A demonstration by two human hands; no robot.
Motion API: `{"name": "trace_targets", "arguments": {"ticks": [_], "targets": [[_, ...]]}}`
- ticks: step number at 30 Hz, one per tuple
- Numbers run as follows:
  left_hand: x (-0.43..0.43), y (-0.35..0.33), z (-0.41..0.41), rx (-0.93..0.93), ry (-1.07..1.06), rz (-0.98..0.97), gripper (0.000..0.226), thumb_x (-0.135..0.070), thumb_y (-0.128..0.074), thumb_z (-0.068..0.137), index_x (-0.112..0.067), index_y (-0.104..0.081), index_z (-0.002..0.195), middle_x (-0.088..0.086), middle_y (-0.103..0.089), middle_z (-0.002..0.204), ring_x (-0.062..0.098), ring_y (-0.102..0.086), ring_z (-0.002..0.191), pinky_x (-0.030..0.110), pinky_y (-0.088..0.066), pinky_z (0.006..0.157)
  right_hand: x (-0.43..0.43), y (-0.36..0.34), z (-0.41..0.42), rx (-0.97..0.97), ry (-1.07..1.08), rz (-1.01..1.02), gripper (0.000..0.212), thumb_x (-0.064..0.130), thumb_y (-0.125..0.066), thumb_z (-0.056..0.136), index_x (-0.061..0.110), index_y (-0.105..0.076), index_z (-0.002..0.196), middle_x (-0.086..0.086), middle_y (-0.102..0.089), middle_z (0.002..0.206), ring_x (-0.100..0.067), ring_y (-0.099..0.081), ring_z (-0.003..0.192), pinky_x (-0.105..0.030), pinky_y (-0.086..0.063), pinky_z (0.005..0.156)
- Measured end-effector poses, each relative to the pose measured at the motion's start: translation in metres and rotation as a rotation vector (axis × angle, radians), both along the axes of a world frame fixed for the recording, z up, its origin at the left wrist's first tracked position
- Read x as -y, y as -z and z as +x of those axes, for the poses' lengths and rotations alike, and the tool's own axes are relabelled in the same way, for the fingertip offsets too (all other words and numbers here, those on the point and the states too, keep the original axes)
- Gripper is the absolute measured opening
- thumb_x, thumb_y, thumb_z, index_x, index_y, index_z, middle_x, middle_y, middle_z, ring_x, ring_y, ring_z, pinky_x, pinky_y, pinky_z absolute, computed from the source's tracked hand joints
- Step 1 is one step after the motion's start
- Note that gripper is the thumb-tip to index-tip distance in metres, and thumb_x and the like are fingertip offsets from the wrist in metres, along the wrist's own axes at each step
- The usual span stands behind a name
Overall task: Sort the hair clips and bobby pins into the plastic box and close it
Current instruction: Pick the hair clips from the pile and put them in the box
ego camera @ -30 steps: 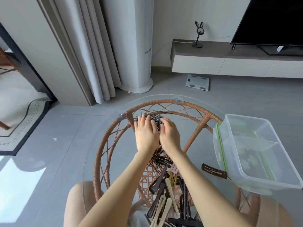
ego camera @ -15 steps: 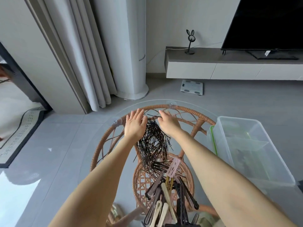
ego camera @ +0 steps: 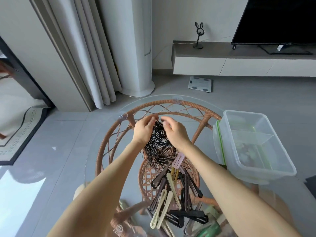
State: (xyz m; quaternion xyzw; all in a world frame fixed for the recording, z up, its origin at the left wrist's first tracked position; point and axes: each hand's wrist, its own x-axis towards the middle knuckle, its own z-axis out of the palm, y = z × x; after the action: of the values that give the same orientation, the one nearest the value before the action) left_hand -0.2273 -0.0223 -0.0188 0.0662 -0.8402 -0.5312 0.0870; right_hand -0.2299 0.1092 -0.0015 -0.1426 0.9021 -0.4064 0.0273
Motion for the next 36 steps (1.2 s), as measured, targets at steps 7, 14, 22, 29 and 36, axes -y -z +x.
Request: {"name": "trace_targets", "arguments": {"ticks": [7,14,22,29,36], "targets": [[0.006,-0.031,0.055,-0.033,-0.022,-0.297,0.029,-0.033,-0.050,0.089,-0.019,-0.065,0.110,0.007,-0.064,0.118,0.025,-0.056,0.111,0.039,-0.043,0.097,-0.057,-0.040,0.075,-0.143,-0.006,0.111,0.037,0.036,-0.051,0.090,0.013,-0.059,0.119,0.000,-0.062,0.123,-0.013,-0.057,0.111,-0.021,-0.037,0.094],[-0.024,-0.054,0.176,0.155,0.457,-0.930,0.080,-0.076,-0.039,0.071,-0.043,-0.019,0.140,-0.001,-0.041,0.124,0.013,-0.039,0.113,0.029,-0.045,0.093,-0.123,-0.032,0.175,-0.014,-0.201,0.495,0.102,0.092,-0.030,0.052,0.034,-0.037,0.135,0.009,-0.041,0.130,-0.013,-0.037,0.122,-0.029,-0.036,0.095],[-0.042,-0.034,0.208,0.257,0.520,-0.938,0.090,-0.064,-0.061,0.069,-0.045,-0.013,0.143,0.008,-0.032,0.121,0.021,-0.045,0.105,0.035,-0.049,0.093,-0.119,-0.003,0.193,-0.061,-0.316,0.634,0.088,0.061,-0.064,0.069,0.035,-0.022,0.143,-0.006,-0.031,0.137,-0.025,-0.030,0.126,-0.039,-0.037,0.098],[-0.041,-0.034,0.207,0.118,0.439,-0.769,0.048,-0.030,-0.062,0.085,-0.034,-0.049,0.130,0.006,-0.053,0.109,0.021,-0.059,0.087,0.029,-0.049,0.083,-0.120,0.008,0.187,-0.262,-0.409,0.410,0.052,0.016,-0.074,0.074,0.014,-0.057,0.123,-0.009,-0.060,0.097,-0.027,-0.059,0.089,-0.043,-0.054,0.073],[-0.045,-0.040,0.207,-0.081,0.482,-0.789,0.036,-0.008,-0.062,0.084,-0.020,-0.063,0.118,0.010,-0.065,0.093,0.025,-0.065,0.075,0.032,-0.056,0.068,-0.121,0.003,0.181,-0.525,-0.372,0.280,0.037,-0.010,-0.074,0.065,0.000,-0.068,0.100,-0.010,-0.069,0.081,-0.023,-0.067,0.074,-0.029,-0.058,0.068]]}}
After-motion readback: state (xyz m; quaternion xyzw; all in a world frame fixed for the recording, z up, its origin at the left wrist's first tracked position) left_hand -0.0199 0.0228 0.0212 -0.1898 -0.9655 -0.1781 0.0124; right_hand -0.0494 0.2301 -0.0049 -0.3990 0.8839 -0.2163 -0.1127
